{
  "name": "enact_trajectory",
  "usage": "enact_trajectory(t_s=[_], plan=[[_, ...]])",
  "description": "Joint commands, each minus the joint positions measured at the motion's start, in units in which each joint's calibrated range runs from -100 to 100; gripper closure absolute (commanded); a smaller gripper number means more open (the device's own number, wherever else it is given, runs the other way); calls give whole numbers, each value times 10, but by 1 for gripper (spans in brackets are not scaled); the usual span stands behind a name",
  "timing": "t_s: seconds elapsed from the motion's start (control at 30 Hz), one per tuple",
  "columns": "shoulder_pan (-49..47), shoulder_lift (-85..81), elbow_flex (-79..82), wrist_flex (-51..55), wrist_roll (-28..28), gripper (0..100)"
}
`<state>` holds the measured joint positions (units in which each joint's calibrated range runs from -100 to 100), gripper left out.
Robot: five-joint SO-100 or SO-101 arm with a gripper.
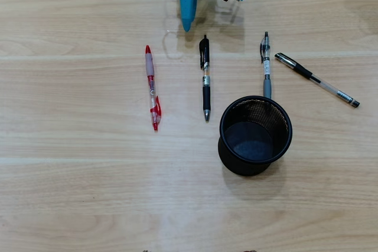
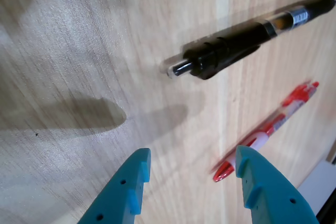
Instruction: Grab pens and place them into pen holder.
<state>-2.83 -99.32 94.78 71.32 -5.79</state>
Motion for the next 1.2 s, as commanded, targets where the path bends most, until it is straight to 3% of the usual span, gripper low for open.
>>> enact_trajectory(t_s=[0.0,1.17], plan=[[-1,0,-21,25,-3,81],[-1,0,-21,25,-3,81]])
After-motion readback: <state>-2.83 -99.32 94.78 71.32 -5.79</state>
